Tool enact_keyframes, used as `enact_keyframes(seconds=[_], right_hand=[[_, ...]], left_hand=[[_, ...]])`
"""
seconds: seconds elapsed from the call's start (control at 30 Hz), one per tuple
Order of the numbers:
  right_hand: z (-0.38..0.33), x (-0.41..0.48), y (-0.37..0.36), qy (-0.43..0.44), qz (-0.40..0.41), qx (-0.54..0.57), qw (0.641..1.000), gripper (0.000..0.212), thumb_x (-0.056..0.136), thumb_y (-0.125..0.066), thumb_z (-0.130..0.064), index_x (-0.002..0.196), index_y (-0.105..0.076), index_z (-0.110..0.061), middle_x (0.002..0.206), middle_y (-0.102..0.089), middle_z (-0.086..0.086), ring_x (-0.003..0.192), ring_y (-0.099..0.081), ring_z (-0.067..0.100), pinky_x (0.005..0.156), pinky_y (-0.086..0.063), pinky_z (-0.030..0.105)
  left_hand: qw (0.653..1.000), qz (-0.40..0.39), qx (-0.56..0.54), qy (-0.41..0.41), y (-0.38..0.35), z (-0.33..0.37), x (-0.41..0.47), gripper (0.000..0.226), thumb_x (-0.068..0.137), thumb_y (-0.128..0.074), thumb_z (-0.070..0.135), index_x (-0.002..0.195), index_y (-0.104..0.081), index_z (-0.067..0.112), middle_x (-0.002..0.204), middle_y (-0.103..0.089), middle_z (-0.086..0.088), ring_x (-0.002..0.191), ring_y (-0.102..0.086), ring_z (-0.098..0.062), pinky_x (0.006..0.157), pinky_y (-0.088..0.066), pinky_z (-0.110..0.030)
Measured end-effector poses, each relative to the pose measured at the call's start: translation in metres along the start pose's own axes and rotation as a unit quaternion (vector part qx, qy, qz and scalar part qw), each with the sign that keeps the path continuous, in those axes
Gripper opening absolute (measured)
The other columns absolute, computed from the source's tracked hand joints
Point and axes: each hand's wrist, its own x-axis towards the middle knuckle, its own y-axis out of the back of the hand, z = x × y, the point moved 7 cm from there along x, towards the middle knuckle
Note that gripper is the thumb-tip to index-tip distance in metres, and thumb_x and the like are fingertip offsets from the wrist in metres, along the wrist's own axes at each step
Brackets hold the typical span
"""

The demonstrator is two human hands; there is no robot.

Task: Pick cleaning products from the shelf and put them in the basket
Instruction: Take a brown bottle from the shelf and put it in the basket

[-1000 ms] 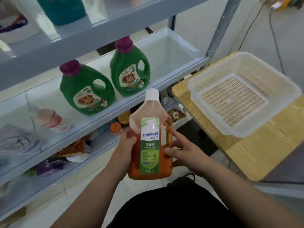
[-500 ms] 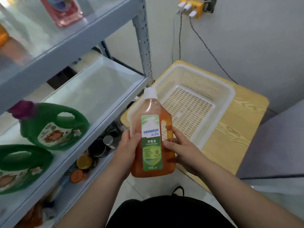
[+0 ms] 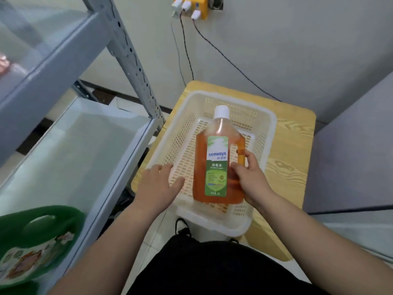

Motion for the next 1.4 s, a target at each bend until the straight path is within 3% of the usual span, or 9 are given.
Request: enact_keyframes(seconds=[0.1,0.2,0.33,0.63,0.87,0.97,1.13,1.27,1.4], right_hand=[[-0.011,0.015,0.009,0.011,0.051,-0.026,0.998,0.032,0.098,-0.060,-0.029,0.107,-0.052,-0.059,0.094,-0.079,-0.007,0.084,-0.078,0.023,0.074,-0.064,0.044],[-0.014,0.028,0.015,0.009,0.094,-0.020,0.995,0.032,0.098,-0.060,-0.027,0.105,-0.052,-0.058,0.096,-0.079,-0.002,0.083,-0.078,0.024,0.074,-0.064,0.046],[-0.008,0.036,0.024,-0.013,0.140,-0.006,0.990,0.028,0.098,-0.062,-0.029,0.106,-0.052,-0.054,0.098,-0.078,0.004,0.083,-0.077,0.026,0.073,-0.064,0.050],[0.005,0.034,0.039,-0.038,0.178,-0.090,0.979,0.028,0.098,-0.063,-0.041,0.109,-0.043,-0.056,0.100,-0.071,-0.005,0.067,-0.075,0.013,0.050,-0.054,0.028],[0.023,0.025,0.061,-0.058,0.200,-0.139,0.968,0.034,0.097,-0.063,-0.026,0.113,-0.044,-0.050,0.096,-0.075,0.006,0.073,-0.075,0.031,0.064,-0.062,0.049],[0.041,0.019,0.071,-0.078,0.199,-0.118,0.970,0.031,0.098,-0.062,-0.026,0.118,-0.046,-0.045,0.097,-0.076,0.008,0.073,-0.077,0.028,0.070,-0.063,0.053],[0.064,0.014,0.085,-0.098,0.216,-0.113,0.965,0.029,0.099,-0.063,-0.027,0.113,-0.047,-0.046,0.097,-0.075,0.003,0.072,-0.077,0.024,0.073,-0.063,0.054],[0.068,0.016,0.092,-0.108,0.210,-0.128,0.963,0.034,0.098,-0.061,-0.027,0.121,-0.043,-0.045,0.092,-0.075,0.005,0.069,-0.077,0.028,0.065,-0.064,0.051],[0.063,0.022,0.095,-0.106,0.204,-0.182,0.956,0.036,0.099,-0.060,-0.028,0.129,-0.043,-0.038,0.095,-0.071,0.005,0.074,-0.072,0.028,0.063,-0.058,0.042]], left_hand=[[0.988,-0.083,0.120,0.052,-0.027,-0.025,0.006,0.085,0.092,-0.038,0.073,0.162,-0.012,0.033,0.169,0.002,-0.008,0.153,0.008,-0.046,0.122,-0.007,-0.066],[0.991,-0.073,0.114,0.011,-0.034,-0.024,0.021,0.086,0.093,-0.053,0.050,0.162,-0.005,0.032,0.164,0.014,-0.008,0.152,0.017,-0.046,0.123,-0.009,-0.066],[0.986,-0.065,0.142,-0.060,-0.025,-0.020,0.056,0.086,0.089,-0.056,0.042,0.162,-0.011,0.031,0.166,0.014,-0.007,0.152,0.018,-0.045,0.123,-0.007,-0.065],[0.936,-0.080,0.201,-0.277,0.005,0.038,0.167,0.065,0.083,-0.070,0.033,0.143,-0.045,0.026,0.169,0.001,-0.005,0.157,0.010,-0.036,0.126,-0.003,-0.060],[0.869,-0.064,0.262,-0.415,0.018,0.063,0.207,0.071,0.081,-0.057,-0.011,0.143,-0.045,0.020,0.172,0.001,-0.001,0.158,0.009,-0.030,0.127,-0.006,-0.047],[0.912,0.020,0.214,-0.349,0.025,0.059,0.192,0.080,0.087,-0.060,0.001,0.158,-0.029,0.021,0.172,-0.004,-0.004,0.158,0.004,-0.032,0.125,-0.017,-0.047],[0.988,0.038,0.062,-0.139,0.002,0.019,0.127,0.100,0.092,-0.064,0.025,0.162,0.007,0.010,0.170,0.011,-0.012,0.158,0.012,-0.031,0.129,-0.005,-0.045],[0.978,0.054,0.115,-0.165,-0.018,0.010,0.101,0.091,0.092,-0.057,0.011,0.162,0.001,0.000,0.171,0.005,-0.019,0.157,0.012,-0.036,0.124,0.013,-0.039],[0.963,0.031,0.146,-0.224,-0.010,0.018,0.138,0.085,0.091,-0.048,-0.003,0.163,-0.003,0.006,0.171,0.005,-0.014,0.157,0.017,-0.031,0.129,0.002,-0.044]])
